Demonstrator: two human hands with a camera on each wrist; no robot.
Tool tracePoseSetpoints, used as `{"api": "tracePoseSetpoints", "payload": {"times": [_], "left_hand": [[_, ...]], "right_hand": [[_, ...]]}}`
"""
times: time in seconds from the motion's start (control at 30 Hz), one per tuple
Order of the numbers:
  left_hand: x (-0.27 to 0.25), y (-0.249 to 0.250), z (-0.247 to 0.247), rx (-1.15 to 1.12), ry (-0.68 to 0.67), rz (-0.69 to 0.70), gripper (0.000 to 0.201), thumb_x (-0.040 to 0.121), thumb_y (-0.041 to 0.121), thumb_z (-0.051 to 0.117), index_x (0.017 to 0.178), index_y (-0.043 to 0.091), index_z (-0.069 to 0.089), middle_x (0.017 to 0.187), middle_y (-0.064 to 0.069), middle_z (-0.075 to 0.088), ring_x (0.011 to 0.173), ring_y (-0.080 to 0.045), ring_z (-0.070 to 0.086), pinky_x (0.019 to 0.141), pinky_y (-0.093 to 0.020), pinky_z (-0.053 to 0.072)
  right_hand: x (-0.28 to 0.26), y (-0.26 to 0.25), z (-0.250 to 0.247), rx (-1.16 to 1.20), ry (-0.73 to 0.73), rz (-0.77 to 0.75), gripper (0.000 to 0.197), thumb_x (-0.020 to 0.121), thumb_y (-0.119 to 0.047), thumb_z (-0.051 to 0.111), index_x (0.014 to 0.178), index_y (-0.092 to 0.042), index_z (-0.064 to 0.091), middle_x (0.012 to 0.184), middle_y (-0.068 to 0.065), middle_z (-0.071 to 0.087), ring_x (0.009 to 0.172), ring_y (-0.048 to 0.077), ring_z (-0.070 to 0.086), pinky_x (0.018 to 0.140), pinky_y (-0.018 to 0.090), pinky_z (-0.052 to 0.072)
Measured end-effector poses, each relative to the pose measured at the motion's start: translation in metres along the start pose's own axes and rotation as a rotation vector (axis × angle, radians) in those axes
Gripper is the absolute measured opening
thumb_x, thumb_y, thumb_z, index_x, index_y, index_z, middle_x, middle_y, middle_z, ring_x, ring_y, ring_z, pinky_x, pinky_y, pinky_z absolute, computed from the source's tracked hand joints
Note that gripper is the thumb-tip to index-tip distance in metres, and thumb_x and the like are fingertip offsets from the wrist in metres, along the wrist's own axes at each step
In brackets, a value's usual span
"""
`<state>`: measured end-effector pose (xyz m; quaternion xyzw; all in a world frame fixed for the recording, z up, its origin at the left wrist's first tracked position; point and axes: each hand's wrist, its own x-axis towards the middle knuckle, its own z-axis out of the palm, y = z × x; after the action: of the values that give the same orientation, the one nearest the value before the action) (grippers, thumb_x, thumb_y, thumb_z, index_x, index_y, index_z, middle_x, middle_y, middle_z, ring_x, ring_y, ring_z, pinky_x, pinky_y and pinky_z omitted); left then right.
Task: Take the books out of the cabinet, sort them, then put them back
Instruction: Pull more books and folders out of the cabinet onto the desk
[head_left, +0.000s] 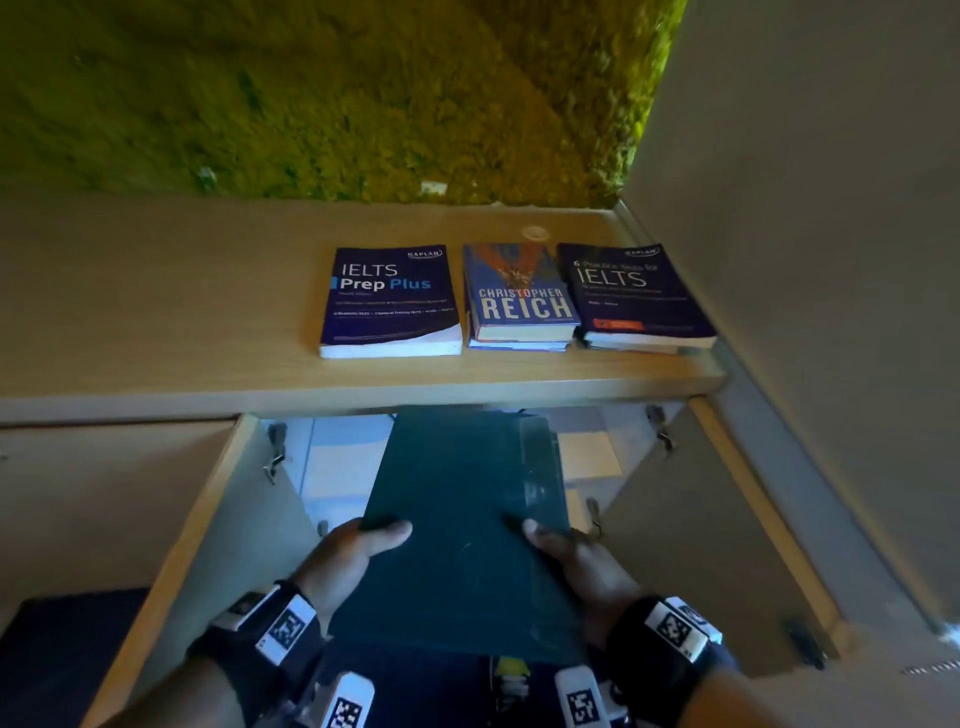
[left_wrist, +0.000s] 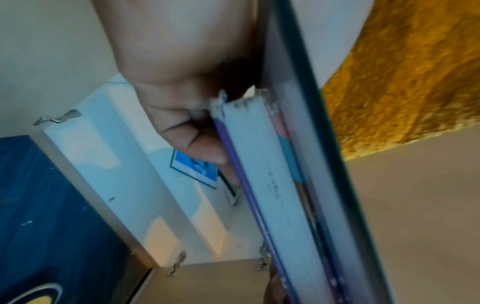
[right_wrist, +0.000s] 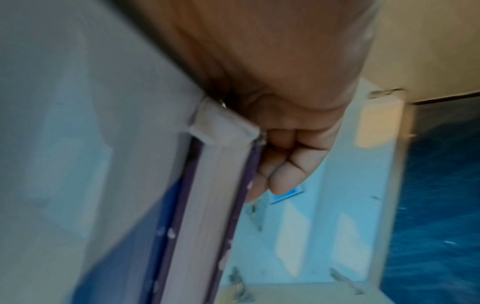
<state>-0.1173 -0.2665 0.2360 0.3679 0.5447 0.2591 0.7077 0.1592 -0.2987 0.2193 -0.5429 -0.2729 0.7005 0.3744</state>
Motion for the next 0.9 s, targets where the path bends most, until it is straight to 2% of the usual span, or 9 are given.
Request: {"api": "tracePoseSetpoints", "payload": {"times": [0.1,0.2,0.27,0.33,0.43,0.6,0.7,0.77,0.9], "left_hand": [[-0.041,0.022,-0.015,0.026,-0.004,0.132,0.045,0.090,0.038,0.069,0.129,0.016,0.067,0.124,-0.004,0.072,0.116,-0.026,0.067,0.111,-0.051,0.042],[-0.069,0.052,-0.037,0.010,0.025,0.219,0.067,0.071,0.050,0.079,0.128,0.017,0.067,0.124,-0.007,0.071,0.114,-0.030,0.068,0.106,-0.050,0.046],[-0.080,0.071,-0.054,-0.024,0.064,0.253,0.062,0.072,0.042,0.081,0.124,0.010,0.068,0.119,-0.016,0.072,0.108,-0.037,0.070,0.100,-0.049,0.050],[-0.083,0.092,-0.072,-0.072,0.141,0.282,0.044,0.083,0.028,0.076,0.120,0.005,0.069,0.114,-0.021,0.073,0.104,-0.041,0.070,0.097,-0.051,0.053],[-0.073,0.120,-0.105,-0.070,0.213,0.299,0.067,0.068,0.045,0.085,0.122,0.008,0.069,0.114,-0.019,0.073,0.105,-0.040,0.070,0.101,-0.055,0.050],[-0.025,0.162,-0.174,-0.069,0.424,0.254,0.033,0.092,0.029,0.066,0.118,0.008,0.068,0.108,-0.021,0.075,0.102,-0.041,0.070,0.099,-0.056,0.051],[0.008,0.183,-0.219,-0.066,0.521,0.218,0.031,0.094,0.026,0.065,0.120,0.009,0.067,0.109,-0.022,0.074,0.100,-0.040,0.071,0.091,-0.051,0.055],[0.033,0.195,-0.250,-0.051,0.589,0.198,0.032,0.095,0.023,0.064,0.123,0.008,0.065,0.108,-0.021,0.074,0.097,-0.040,0.071,0.084,-0.047,0.057],[0.077,0.207,-0.298,0.011,0.623,0.181,0.055,0.082,0.030,0.079,0.131,0.014,0.060,0.114,-0.017,0.073,0.102,-0.040,0.070,0.092,-0.054,0.054]], "right_hand": [[-0.038,-0.031,0.036,-0.053,-0.005,-0.107,0.037,0.094,-0.035,0.070,0.126,-0.017,0.074,0.123,0.014,0.074,0.116,0.034,0.070,0.108,0.053,0.050],[-0.053,-0.065,0.078,-0.064,-0.055,-0.176,0.032,0.099,-0.025,0.062,0.127,-0.013,0.071,0.118,0.015,0.076,0.107,0.032,0.074,0.082,0.039,0.063],[-0.050,-0.086,0.102,-0.057,-0.074,-0.202,0.032,0.100,-0.020,0.059,0.128,-0.007,0.069,0.116,0.018,0.076,0.101,0.031,0.076,0.073,0.034,0.064],[-0.035,-0.108,0.123,-0.057,-0.097,-0.212,0.031,0.101,-0.017,0.058,0.128,-0.005,0.068,0.119,0.020,0.074,0.109,0.034,0.073,0.080,0.038,0.064],[0.007,-0.138,0.150,-0.082,-0.130,-0.197,0.033,0.100,-0.018,0.062,0.130,-0.003,0.066,0.123,0.020,0.073,0.117,0.037,0.069,0.092,0.043,0.061],[0.114,-0.183,0.204,-0.172,-0.170,-0.139,0.033,0.097,-0.015,0.064,0.126,0.001,0.068,0.125,0.022,0.071,0.111,0.039,0.068,0.091,0.048,0.061],[0.176,-0.202,0.238,-0.279,-0.209,-0.085,0.029,0.096,-0.013,0.065,0.123,-0.006,0.070,0.120,0.017,0.074,0.104,0.033,0.073,0.080,0.039,0.063],[0.214,-0.210,0.259,-0.329,-0.241,-0.058,0.028,0.095,-0.015,0.068,0.122,-0.010,0.070,0.119,0.016,0.075,0.102,0.032,0.074,0.084,0.043,0.062],[0.289,-0.211,0.280,-0.390,-0.270,-0.055,0.052,0.073,-0.035,0.078,0.121,-0.015,0.070,0.116,0.015,0.075,0.108,0.035,0.073,0.099,0.058,0.056]]}}
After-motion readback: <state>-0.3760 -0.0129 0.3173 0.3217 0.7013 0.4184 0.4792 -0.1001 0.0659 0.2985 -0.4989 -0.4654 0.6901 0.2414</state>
